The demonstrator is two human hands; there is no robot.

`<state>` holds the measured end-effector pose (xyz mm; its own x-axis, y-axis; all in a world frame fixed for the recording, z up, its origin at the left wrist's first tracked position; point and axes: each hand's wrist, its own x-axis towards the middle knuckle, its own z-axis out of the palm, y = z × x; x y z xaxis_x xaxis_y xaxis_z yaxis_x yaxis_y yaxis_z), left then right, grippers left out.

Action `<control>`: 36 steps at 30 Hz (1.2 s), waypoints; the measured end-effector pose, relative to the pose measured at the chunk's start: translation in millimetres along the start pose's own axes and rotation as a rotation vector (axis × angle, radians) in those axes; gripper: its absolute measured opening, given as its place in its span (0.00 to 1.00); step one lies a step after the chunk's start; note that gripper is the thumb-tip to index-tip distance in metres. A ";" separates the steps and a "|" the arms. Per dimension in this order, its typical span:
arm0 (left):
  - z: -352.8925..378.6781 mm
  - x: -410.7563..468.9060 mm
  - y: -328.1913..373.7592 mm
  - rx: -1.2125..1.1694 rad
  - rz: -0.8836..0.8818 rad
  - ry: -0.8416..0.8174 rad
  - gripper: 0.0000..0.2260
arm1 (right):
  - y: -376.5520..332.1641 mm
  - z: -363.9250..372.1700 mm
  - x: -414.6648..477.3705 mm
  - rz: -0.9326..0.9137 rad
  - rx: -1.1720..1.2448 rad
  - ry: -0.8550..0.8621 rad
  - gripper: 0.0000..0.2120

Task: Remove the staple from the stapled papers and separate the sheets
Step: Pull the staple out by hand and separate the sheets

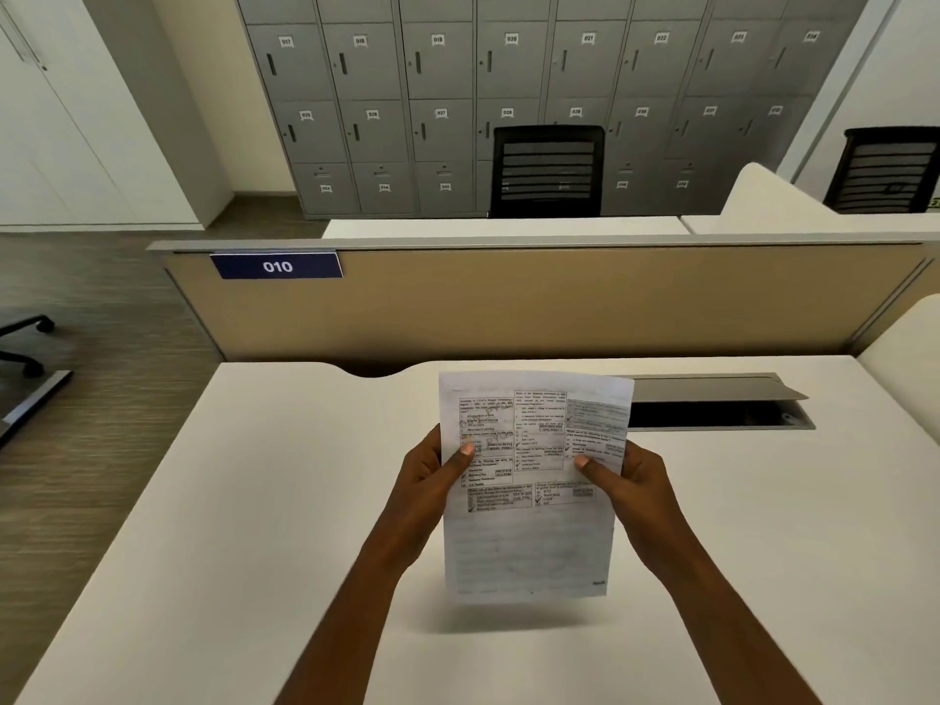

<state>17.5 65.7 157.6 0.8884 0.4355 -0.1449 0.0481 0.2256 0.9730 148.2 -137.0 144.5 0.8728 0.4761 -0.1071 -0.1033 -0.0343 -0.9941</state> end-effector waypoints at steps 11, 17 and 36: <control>0.7 1.3 -6.2 0.068 0.019 -0.009 0.13 | 12.5 1.8 0.4 -0.019 0.056 0.019 0.12; 1.0 5.4 -4.5 0.070 0.025 0.010 0.12 | 4.3 -7.2 1.9 -0.043 0.049 -0.057 0.13; -14.9 36.2 75.6 0.751 0.175 -0.231 0.10 | 115.9 -90.7 54.9 0.060 -0.695 0.462 0.19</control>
<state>46.5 111.5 223.2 0.9794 0.2010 -0.0182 0.1208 -0.5113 0.8509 227.4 -194.5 21.7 0.9986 0.0530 -0.0067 0.0297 -0.6544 -0.7556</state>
